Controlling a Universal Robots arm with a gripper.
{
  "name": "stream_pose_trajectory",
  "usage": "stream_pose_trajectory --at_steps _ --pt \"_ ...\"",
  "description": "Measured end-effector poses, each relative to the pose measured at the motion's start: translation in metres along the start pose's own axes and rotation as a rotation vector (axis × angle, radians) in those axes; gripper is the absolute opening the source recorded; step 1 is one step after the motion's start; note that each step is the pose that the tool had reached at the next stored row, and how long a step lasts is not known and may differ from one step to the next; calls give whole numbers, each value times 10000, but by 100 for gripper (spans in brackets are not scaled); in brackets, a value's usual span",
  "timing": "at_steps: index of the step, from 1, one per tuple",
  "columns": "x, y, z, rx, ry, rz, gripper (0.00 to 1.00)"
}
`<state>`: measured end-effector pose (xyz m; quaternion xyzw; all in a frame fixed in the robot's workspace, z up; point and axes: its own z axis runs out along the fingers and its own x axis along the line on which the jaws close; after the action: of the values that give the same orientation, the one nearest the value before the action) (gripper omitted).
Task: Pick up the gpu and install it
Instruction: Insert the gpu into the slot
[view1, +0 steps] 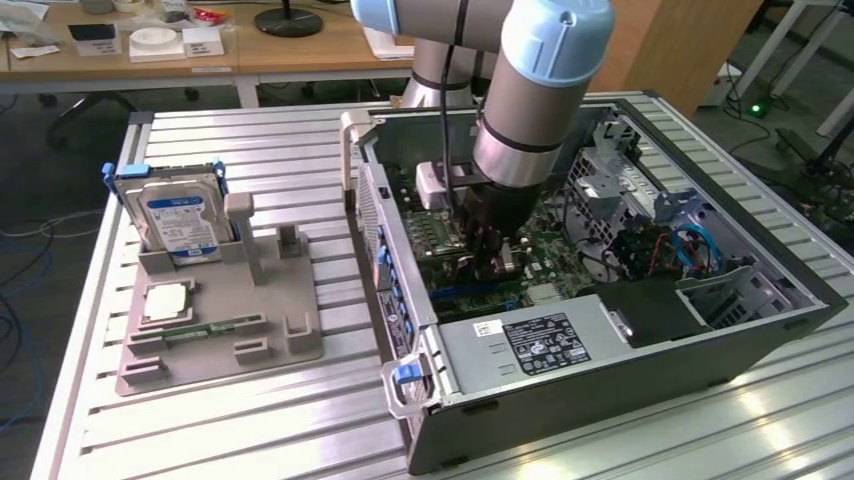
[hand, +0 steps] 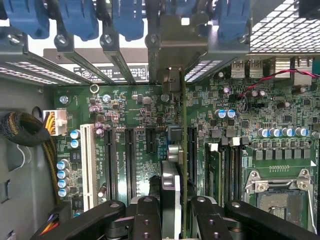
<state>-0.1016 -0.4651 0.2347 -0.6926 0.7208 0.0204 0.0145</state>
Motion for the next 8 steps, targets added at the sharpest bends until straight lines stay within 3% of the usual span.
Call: stream_pose_trajectory --at_steps 8 --pt "0 -13 -1 -1 3 0 28"
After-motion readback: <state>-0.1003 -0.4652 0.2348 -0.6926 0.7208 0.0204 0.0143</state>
